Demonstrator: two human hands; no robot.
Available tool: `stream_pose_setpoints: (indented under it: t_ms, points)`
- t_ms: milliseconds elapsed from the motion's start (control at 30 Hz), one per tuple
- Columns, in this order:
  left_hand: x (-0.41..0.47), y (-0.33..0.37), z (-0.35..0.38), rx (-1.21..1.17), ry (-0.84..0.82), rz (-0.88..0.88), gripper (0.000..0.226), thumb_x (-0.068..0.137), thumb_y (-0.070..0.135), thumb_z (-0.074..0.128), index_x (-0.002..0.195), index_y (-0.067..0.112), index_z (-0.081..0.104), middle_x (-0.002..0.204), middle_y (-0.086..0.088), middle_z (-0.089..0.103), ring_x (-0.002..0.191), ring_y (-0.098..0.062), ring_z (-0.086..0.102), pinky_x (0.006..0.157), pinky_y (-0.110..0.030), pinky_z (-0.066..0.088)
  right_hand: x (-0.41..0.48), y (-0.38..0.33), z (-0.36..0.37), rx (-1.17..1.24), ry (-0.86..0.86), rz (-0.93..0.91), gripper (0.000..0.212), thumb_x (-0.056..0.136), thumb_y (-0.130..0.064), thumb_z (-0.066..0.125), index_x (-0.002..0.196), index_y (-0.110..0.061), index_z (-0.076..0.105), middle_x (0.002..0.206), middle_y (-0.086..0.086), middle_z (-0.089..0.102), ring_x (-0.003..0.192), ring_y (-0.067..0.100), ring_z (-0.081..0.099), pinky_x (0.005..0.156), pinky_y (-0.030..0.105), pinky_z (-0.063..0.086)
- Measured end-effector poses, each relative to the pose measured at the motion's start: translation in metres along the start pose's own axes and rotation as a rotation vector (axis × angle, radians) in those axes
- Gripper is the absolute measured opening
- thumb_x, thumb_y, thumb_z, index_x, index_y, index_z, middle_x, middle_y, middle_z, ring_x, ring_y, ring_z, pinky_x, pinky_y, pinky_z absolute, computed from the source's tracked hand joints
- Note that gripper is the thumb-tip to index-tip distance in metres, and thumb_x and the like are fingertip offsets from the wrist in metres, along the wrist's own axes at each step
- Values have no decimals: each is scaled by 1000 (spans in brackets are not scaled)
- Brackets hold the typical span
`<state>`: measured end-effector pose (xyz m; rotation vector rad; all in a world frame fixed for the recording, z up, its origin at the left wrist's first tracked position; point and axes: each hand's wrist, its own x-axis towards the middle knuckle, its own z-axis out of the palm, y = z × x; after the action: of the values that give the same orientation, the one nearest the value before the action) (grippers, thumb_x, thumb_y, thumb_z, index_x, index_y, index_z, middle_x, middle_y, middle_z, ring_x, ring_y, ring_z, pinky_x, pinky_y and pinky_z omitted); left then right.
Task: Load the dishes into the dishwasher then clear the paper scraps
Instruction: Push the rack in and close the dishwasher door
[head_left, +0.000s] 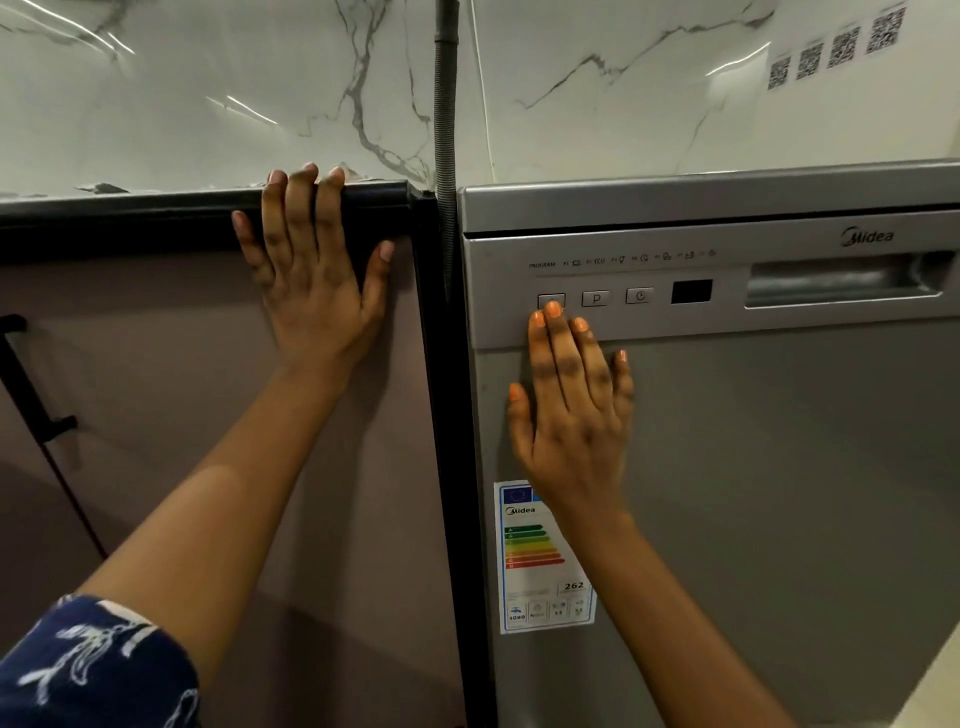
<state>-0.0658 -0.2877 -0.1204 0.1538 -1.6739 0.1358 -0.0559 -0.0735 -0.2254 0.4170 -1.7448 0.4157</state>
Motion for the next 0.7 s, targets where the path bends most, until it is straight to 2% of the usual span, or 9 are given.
stream_pose_setpoints:
  t_ms: [167,367,567,700]
  points:
    - [-1,-1,-5,22,-52,12,64,98,55,28,150,16,26,154,-10,30,145,-28,18,115,-34,-14,-3,-3,-2,35,-35,39,56,93,-33,41,145,-16,28,152,2,30,141,18,23,112,49,20]
    - [-1,1,-8,17,-86,-15,65,98,56,26,151,17,24,155,-9,27,146,-27,15,114,-34,-15,0,-1,-7,30,-43,15,55,91,-30,44,143,-14,35,151,3,34,139,18,27,108,48,26]
    - [-1,5,-11,0,-109,-39,67,97,56,25,151,17,22,156,-9,24,147,-27,11,113,-33,-17,19,3,-16,46,39,-35,48,88,-28,51,134,-15,45,136,6,49,124,20,40,106,46,29]
    - [-1,4,-11,-5,-110,-37,66,97,56,27,151,18,23,156,-8,25,147,-26,12,114,-33,-16,49,-5,-19,75,93,-71,49,87,-26,52,134,-12,50,139,11,49,129,22,35,109,45,26]
